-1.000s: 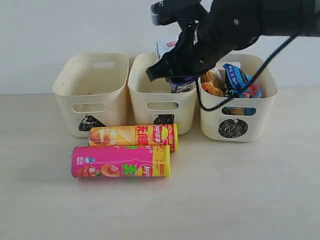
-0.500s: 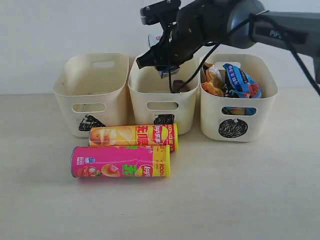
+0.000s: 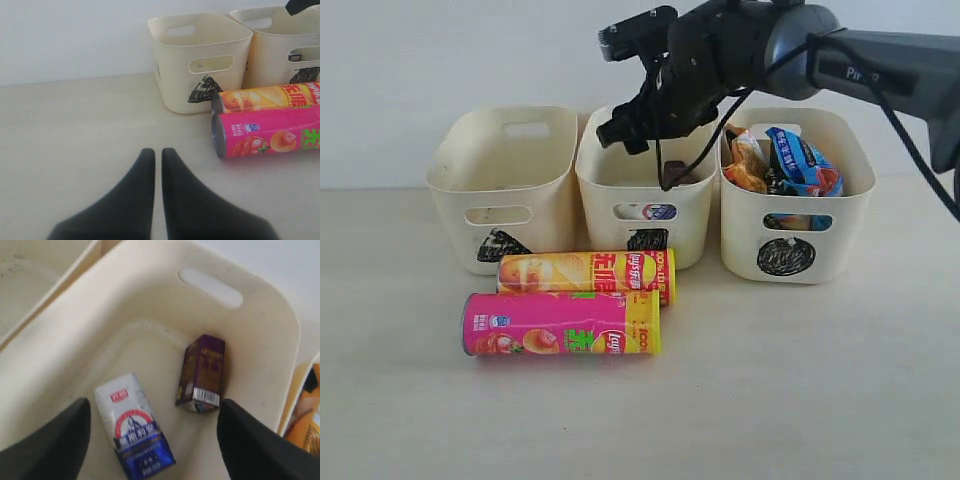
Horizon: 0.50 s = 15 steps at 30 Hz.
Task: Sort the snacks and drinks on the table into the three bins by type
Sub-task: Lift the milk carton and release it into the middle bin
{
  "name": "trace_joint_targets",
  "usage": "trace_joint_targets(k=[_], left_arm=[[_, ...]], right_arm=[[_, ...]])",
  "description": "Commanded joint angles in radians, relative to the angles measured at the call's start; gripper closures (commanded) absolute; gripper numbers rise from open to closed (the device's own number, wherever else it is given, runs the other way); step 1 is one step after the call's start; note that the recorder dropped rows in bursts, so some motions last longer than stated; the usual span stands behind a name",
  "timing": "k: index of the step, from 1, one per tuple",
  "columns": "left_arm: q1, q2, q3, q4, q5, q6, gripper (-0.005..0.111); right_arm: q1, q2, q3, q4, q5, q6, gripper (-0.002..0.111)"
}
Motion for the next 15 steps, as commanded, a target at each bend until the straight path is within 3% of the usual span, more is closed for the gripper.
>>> trace_joint_targets(k=[1,4,7,11,15], left_arm=[[0.003,-0.004,-0.003,0.004,-0.006,-0.009,0.103],[0.003,-0.004,-0.003,0.004,-0.006,-0.009,0.103],[0.003,-0.004,-0.003,0.004,-0.006,-0.009,0.103],[0.003,-0.004,-0.003,0.004,-0.006,-0.009,0.103],[0.003,-0.004,-0.003,0.004,-0.006,-0.009,0.103]], right_arm=[[-0.008,-0.039,-0.006,-0.009,0.222,-0.113,0.053],[-0.008,-0.051,-0.006,-0.024,0.344,-0.163,0.076],[-0.022,-0.072,-0.006,-0.037,0.418,-0.154,0.107],[-0.061,-0.105,0.011,0.005,0.451,-0.134,0.108],[-0.109,-0.176,0.135,0.032,0.395,-0.098,0.108]])
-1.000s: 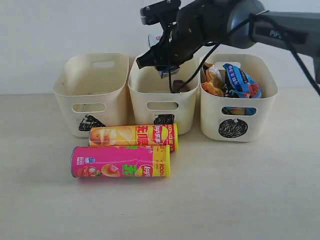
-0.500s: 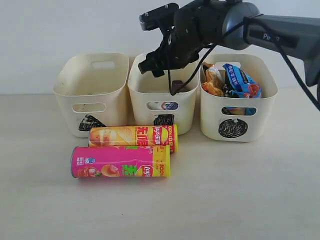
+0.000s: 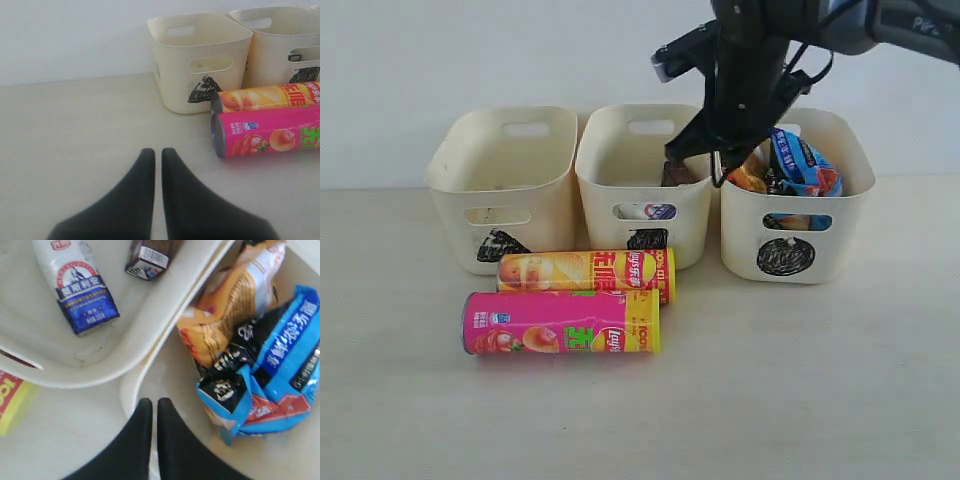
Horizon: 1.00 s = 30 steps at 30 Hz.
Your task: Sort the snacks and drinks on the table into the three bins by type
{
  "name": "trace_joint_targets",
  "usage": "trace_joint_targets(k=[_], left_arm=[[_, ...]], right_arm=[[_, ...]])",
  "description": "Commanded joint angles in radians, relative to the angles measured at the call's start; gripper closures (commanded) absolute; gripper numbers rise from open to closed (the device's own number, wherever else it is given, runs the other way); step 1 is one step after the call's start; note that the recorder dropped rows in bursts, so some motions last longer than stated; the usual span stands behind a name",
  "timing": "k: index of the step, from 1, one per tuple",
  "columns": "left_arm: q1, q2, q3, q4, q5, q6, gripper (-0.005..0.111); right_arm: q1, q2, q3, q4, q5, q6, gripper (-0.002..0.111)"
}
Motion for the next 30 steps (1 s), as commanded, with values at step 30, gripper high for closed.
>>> trace_joint_targets(k=[30], left_arm=[[0.003,-0.004,-0.003,0.004,-0.005,-0.009,0.103]], right_arm=[[-0.372,-1.087,1.137,0.057,-0.707,0.258,0.108]])
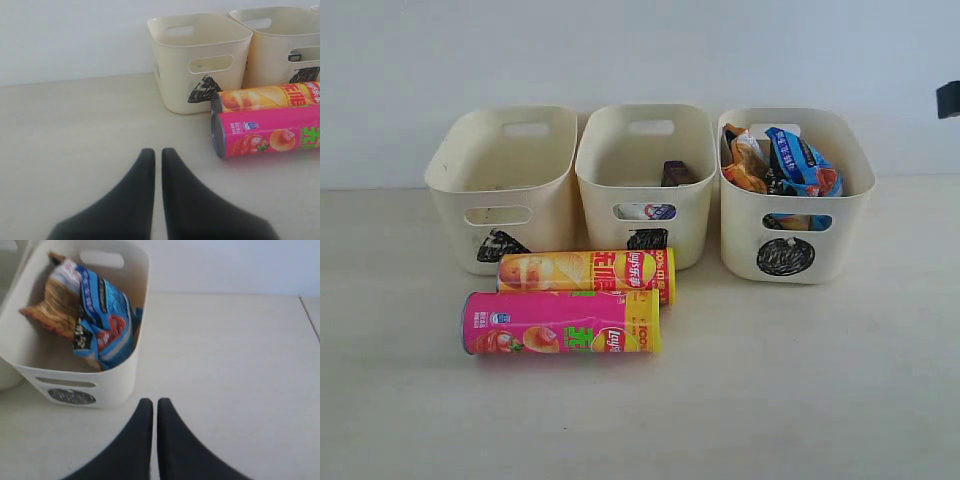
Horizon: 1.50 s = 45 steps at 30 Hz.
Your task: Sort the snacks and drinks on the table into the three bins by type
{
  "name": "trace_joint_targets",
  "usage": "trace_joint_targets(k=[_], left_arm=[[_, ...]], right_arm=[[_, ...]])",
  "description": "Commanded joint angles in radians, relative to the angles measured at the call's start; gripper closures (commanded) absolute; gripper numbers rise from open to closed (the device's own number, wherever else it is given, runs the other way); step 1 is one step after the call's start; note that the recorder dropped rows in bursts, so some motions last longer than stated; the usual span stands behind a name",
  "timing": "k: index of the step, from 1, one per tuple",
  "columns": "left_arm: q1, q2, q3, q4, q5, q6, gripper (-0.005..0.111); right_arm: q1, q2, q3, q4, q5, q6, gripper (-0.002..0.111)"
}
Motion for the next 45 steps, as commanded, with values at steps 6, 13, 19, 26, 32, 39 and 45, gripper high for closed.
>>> trace_joint_targets(k=[6,13,19,26,32,39,45], left_arm=[[0.003,-0.004,-0.003,0.004,-0.005,-0.009,0.103],[0.003,-0.004,-0.003,0.004,-0.005,-0.009,0.103],[0.003,-0.004,-0.003,0.004,-0.005,-0.009,0.103],[0.003,-0.004,-0.003,0.004,-0.005,-0.009,0.103],[0.003,-0.004,-0.003,0.004,-0.005,-0.009,0.103],[0.003,-0.004,-0.003,0.004,-0.005,-0.009,0.103],[0.003,-0.004,-0.003,0.004,-0.005,-0.009,0.103]], right_arm=[[-0.007,-0.313,0.268,0.008,-0.227,0.064,0.108],[-0.007,-0.441,0.290,0.008,-0.171,0.068,0.108],[-0.007,-0.504,0.292,0.000,-0.125,-0.038,0.108],[-0.051,-0.647,0.410,0.010,-0.137,-0.068,0.108],[-0.107,-0.820,0.597,0.019,-0.198,-0.081,0.108],[-0.107,-0.992,0.725,0.024,-0.175,-0.090,0.108],[-0.107,-1.024,0.734,0.036,-0.123,-0.084,0.108]])
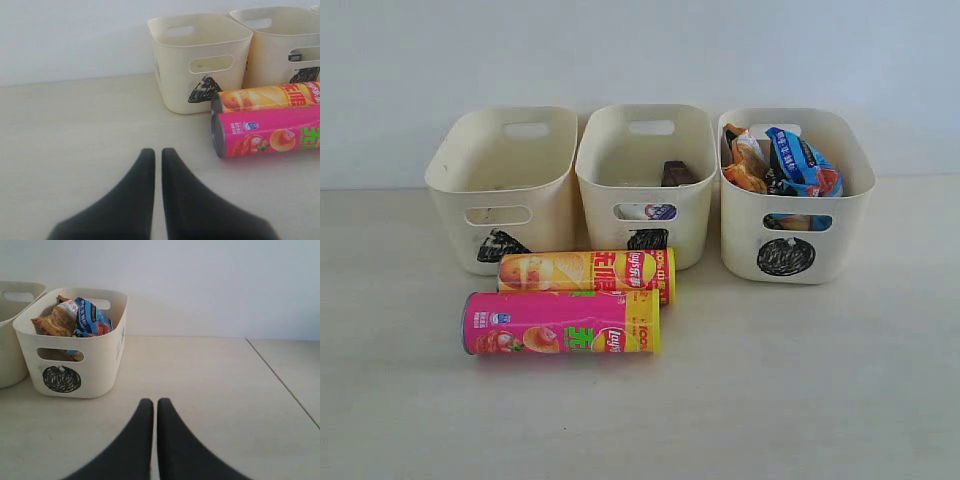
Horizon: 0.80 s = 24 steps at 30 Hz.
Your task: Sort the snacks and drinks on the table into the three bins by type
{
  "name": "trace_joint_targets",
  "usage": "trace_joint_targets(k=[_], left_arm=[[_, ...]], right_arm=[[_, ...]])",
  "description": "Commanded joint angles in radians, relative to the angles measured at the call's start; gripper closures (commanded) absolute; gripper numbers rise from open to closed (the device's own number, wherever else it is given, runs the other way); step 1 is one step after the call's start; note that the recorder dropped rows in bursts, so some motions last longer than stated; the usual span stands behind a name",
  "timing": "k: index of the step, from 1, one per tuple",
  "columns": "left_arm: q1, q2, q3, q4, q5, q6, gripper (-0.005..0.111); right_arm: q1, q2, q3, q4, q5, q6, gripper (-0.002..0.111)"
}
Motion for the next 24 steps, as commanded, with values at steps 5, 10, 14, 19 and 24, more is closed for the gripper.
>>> trace_joint_targets(k=[5,10,14,19,24], left_arm=[[0.003,-0.004,-0.003,0.004,-0.005,-0.009,0.103],[0.003,-0.004,-0.003,0.004,-0.005,-0.009,0.103],[0.003,-0.004,-0.003,0.004,-0.005,-0.009,0.103],[0.003,-0.004,-0.003,0.004,-0.005,-0.009,0.103],[0.003,-0.004,-0.003,0.004,-0.005,-0.009,0.103]], right_arm=[[-0.003,-0.014,0.023,0.076,0.019,-0.037,0.108],[-0.003,-0.068,0.091,0.169,-0.032,-0.148,0.108],[-0.003,-0.126,0.138,0.181,-0.036,-0.148,0.108],[-0.002,-0.150,0.198,0.192,-0.038,-0.134,0.108],[-0.002,-0.150,0.242,0.192,-0.058,-0.134,0.108]])
